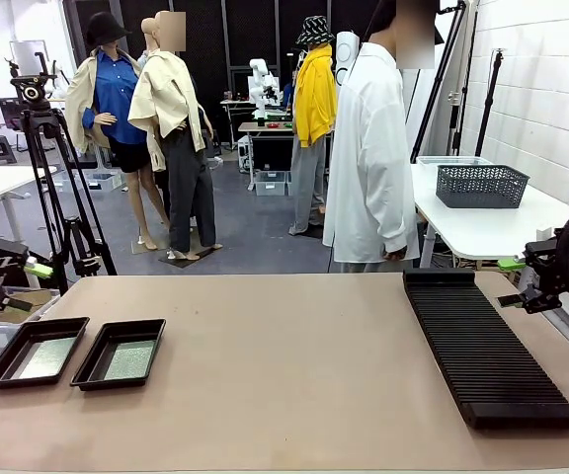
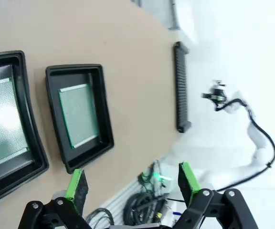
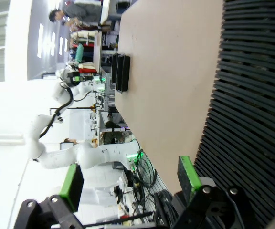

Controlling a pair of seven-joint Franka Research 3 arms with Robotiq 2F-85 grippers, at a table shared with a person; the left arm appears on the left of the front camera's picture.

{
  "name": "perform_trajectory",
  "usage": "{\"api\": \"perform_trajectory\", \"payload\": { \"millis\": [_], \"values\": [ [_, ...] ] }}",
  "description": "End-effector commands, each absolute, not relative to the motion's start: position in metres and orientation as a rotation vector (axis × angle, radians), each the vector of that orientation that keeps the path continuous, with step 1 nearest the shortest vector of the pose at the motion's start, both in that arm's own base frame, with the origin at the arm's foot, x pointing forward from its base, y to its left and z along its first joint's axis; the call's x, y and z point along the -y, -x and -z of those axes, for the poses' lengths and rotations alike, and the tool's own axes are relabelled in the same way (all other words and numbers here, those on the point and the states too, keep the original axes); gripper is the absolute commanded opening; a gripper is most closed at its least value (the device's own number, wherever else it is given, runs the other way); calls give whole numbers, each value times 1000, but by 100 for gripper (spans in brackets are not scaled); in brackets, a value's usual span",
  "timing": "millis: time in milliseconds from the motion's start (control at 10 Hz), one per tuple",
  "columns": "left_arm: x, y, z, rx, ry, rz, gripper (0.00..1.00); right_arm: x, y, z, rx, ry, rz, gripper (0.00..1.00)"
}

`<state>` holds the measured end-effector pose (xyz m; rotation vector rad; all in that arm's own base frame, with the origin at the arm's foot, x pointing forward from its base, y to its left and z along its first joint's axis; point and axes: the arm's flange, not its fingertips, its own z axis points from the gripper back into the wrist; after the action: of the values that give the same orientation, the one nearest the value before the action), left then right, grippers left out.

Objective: Inspect and transfer BCBs to ESD trays.
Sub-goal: Pick up the ESD tray and place it on the left side of the table.

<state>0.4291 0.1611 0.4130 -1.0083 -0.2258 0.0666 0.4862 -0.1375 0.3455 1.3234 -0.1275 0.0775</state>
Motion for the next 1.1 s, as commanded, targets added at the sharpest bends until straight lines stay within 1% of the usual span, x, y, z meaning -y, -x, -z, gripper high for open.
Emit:
{"api": "perform_trajectory", "payload": {
  "millis": [0, 200, 500, 800, 1000],
  "values": [
    [-195, -445, -406, 169, 1192, -43, 100, 136, -485, -346, 131, -1322, -75, 100],
    [-211, -453, -403, 102, 1295, 16, 100, 136, -485, -346, 131, -1322, -75, 100],
    [-235, -463, -384, 137, 1362, -26, 100, 136, -485, -346, 131, -1322, -75, 100],
    [-233, -467, -378, 203, 1310, -153, 100, 136, -485, -346, 131, -1322, -75, 100],
    [-235, -468, -377, 220, 1326, -162, 100, 136, -485, -346, 131, -1322, -75, 100]
  ]
}}
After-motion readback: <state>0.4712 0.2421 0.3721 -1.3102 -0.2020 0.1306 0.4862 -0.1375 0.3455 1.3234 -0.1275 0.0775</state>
